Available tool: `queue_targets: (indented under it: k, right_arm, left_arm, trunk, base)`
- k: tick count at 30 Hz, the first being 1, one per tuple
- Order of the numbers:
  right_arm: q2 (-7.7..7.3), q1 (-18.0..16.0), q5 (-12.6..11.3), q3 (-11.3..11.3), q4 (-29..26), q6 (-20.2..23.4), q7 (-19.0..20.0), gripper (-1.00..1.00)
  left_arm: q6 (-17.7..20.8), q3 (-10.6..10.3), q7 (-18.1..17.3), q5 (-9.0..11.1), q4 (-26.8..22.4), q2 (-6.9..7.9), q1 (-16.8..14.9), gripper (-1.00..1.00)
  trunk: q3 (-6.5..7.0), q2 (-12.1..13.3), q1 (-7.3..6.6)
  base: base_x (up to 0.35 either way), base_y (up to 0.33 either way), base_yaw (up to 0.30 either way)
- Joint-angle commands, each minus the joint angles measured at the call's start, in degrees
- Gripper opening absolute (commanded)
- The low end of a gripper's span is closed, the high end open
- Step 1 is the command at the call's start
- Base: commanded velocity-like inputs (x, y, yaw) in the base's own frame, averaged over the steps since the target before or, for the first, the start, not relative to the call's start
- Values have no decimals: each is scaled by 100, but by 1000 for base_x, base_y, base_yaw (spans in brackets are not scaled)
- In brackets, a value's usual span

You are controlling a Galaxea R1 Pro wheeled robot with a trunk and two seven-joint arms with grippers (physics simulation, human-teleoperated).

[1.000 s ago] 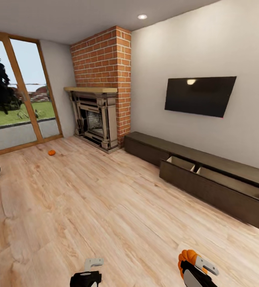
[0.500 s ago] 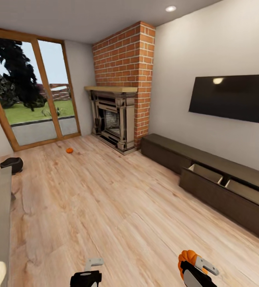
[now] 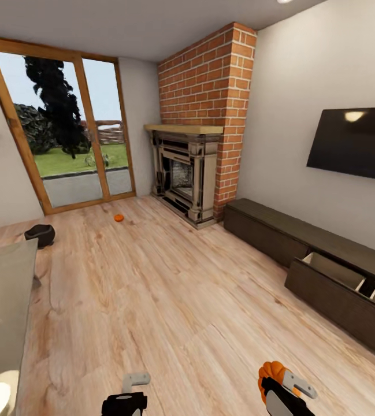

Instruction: Place each of the two pumpkins and all three candles from the living room inside a cabinet in the living room (use any cabinet), then make sure every cabinet is closed, and position the cauldron so it is next to a table in the living room.

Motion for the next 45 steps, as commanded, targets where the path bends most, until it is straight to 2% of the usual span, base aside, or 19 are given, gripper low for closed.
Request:
queue_targets:
  k: [1, 14, 17, 20, 45]
  right_arm:
    - [-8, -4, -20, 54, -16, 8, -48, -100]
    - [-18, -4, -27, 58, -16, 18, -26, -100]
    - [-16, -4, -27, 58, -19, 31, -26, -100]
    - [-16, -4, -25, 65, -20, 32, -26, -100]
    - [36, -4, 29, 92, -9, 15, -17, -100]
  left_arm:
    - [25, -47, 48, 40, -8, 3, -6, 100]
    - [-95, -45, 48, 48, -8, -3, -6, 100]
    - [-135, -45, 50, 54, -8, -101, -6, 100]
    - [-155, -44, 55, 56, -7, -128, -6, 100]
    - [-169, -33, 59, 71, -5, -138, -6, 100]
  trunk:
    - [-6, -4, 4]
    - [-6, -4, 4]
    - [-6, -4, 4]
    - [-6, -4, 4]
    - [-6, -4, 4]
  base:
    - [350, 0, 152]
    - [348, -49, 16]
    - [330, -141, 0]
    - [327, -146, 33]
    - [312, -11, 261]
